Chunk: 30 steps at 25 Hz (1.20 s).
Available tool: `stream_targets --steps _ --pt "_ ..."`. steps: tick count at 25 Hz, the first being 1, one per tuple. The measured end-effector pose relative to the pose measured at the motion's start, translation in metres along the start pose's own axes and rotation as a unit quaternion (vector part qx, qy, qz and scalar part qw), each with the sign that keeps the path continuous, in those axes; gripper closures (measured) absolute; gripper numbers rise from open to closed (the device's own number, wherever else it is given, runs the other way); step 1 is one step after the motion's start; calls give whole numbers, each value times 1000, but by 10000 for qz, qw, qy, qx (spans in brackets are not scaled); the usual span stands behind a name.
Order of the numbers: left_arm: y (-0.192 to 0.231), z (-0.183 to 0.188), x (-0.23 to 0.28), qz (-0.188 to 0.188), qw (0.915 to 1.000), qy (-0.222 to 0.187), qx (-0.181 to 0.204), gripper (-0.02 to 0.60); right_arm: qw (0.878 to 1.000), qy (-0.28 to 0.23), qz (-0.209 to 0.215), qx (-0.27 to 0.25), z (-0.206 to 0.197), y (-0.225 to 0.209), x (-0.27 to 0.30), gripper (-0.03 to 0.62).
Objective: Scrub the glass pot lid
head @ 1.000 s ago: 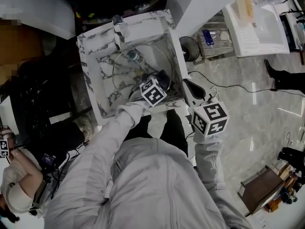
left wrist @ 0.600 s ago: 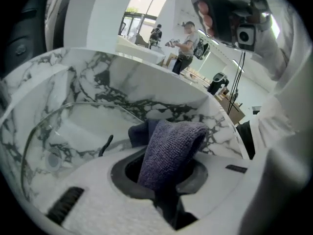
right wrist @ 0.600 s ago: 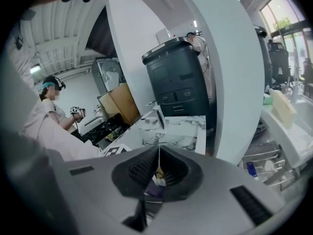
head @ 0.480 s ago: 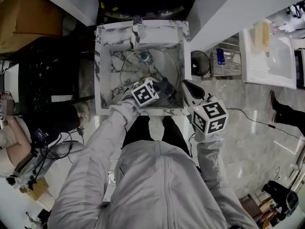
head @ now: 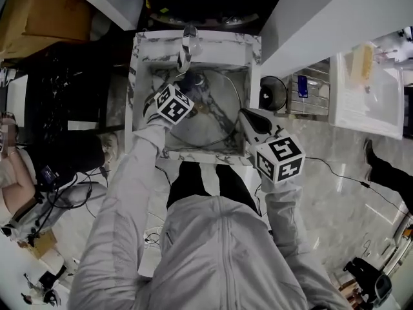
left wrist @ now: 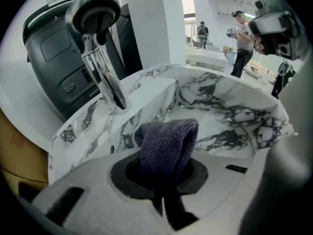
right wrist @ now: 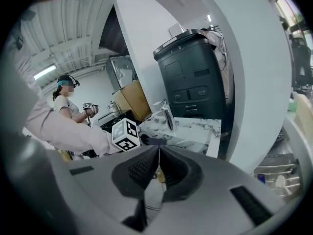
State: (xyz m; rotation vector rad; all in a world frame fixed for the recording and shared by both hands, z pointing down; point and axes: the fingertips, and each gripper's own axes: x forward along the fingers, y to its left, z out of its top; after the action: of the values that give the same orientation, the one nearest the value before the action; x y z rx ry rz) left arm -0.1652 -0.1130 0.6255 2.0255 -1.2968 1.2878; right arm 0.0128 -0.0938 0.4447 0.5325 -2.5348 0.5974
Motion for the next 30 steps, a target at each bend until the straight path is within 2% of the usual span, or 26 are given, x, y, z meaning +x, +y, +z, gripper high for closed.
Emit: stream_targets --steps 3,6,11,18,21,25,30 --pt "18 -11 15 411 9985 254 272 509 10000 70 32 -55 -3 -6 2 563" --pt "22 -18 28 596 9955 443 585 509 9998 128 68 -95 -8 -9 1 563" --pt "2 -35 51 302 9925 809 869 509 9996 179 93 -190 -15 -13 -4 563" --pt "-3 -38 56 362 9939 775 698 509 9995 209 39 -216 -28 -19 -22 563" --pt "-20 -41 53 98 9940 764 778 509 9993 285 107 -212 -36 -16 -22 563" --pt "-53 -44 50 -497 9914 773 927 509 9989 333 216 -260 -40 -7 -16 563" --pt "-95 -45 40 -1255 9830 810 1065 509 9984 339 333 -299 -36 1 -10 563"
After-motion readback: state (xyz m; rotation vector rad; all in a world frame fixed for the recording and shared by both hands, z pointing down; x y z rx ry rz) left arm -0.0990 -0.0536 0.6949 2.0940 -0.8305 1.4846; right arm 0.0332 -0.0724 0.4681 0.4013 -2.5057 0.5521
